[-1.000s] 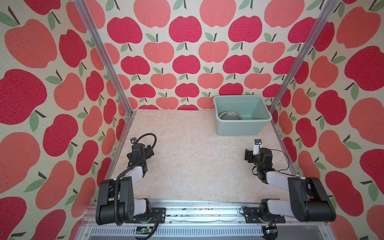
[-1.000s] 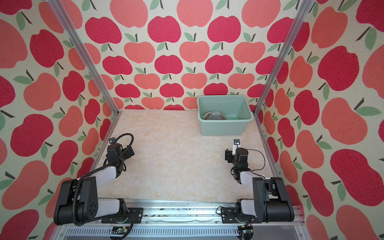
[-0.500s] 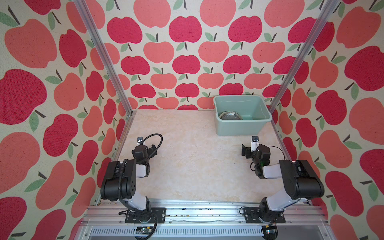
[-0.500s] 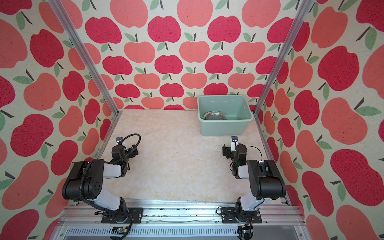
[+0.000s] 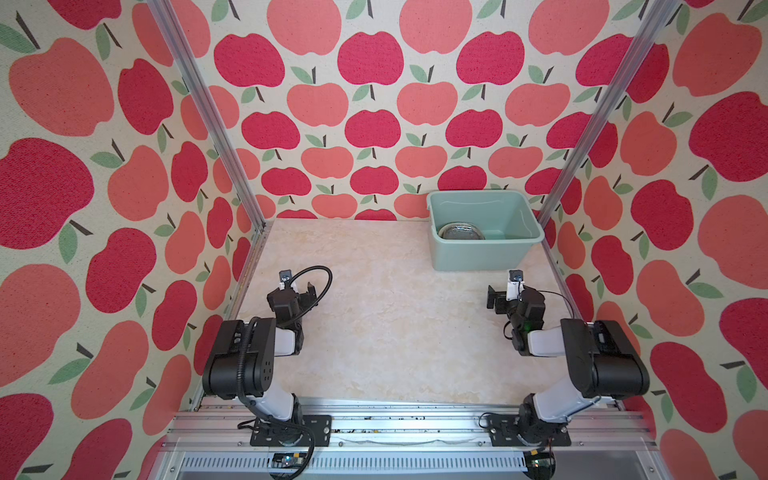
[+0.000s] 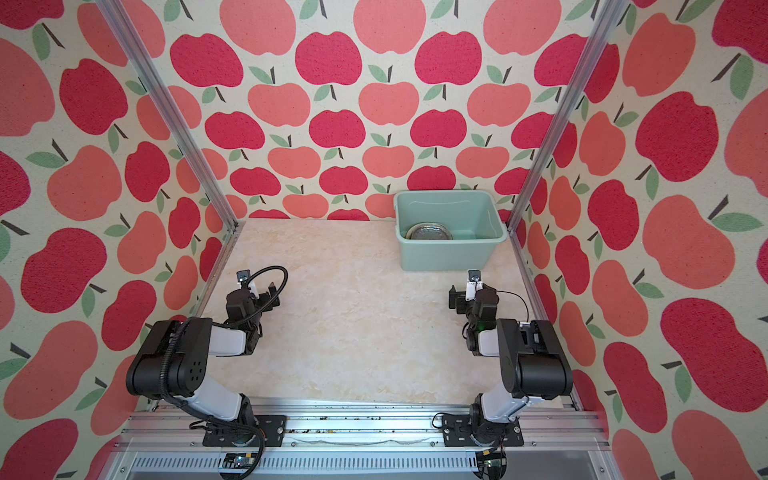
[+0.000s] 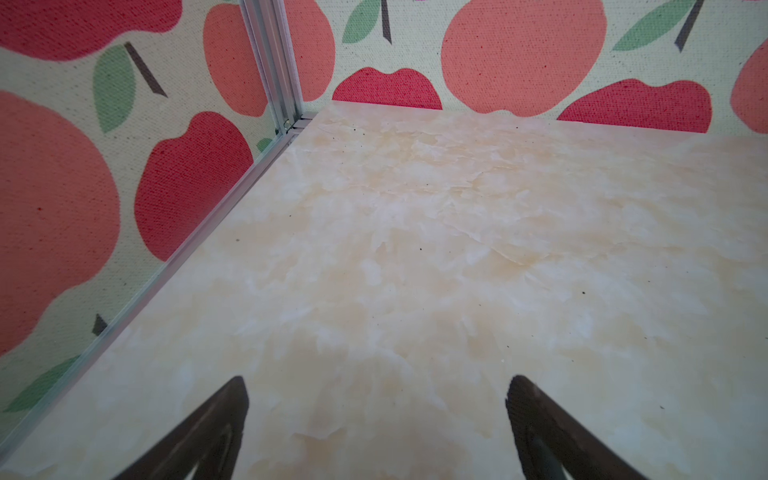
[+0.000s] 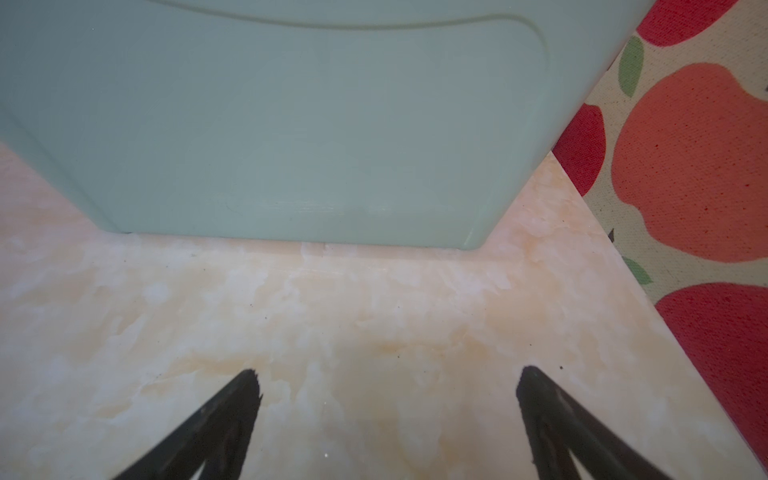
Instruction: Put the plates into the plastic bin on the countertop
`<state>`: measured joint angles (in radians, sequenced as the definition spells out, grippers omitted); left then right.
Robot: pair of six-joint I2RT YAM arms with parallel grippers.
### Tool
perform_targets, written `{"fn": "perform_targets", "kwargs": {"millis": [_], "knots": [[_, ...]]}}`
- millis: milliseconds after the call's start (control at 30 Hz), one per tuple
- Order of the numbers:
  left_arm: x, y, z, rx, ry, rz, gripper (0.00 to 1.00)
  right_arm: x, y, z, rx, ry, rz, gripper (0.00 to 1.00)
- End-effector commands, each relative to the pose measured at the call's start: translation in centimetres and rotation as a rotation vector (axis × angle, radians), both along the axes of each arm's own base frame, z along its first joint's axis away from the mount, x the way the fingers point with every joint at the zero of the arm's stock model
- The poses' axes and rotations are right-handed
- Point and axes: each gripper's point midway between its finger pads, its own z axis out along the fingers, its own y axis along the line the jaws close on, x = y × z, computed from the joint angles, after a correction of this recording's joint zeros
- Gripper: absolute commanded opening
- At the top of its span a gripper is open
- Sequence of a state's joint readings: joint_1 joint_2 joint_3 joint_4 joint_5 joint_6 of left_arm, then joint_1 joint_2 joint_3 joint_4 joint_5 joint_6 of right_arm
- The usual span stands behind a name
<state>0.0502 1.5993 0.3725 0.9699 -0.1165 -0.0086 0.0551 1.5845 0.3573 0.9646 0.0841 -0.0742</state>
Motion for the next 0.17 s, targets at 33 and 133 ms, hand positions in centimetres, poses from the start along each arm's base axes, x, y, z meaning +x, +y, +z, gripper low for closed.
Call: {"fn": "perform_targets", "kwargs": {"millis": [33, 133], "knots": [[-0.05, 0.19, -0.12, 0.016, -0.006, 0.006, 0.99, 0.58, 0.54, 0.7, 0.01, -0.021, 0.011, 0.99], [-0.02, 0.17, -0.16, 0.011, -0.004, 0.003, 0.99, 0.26, 1.14, 0.97, 0.004, -0.043, 0.045, 0.99]]}}
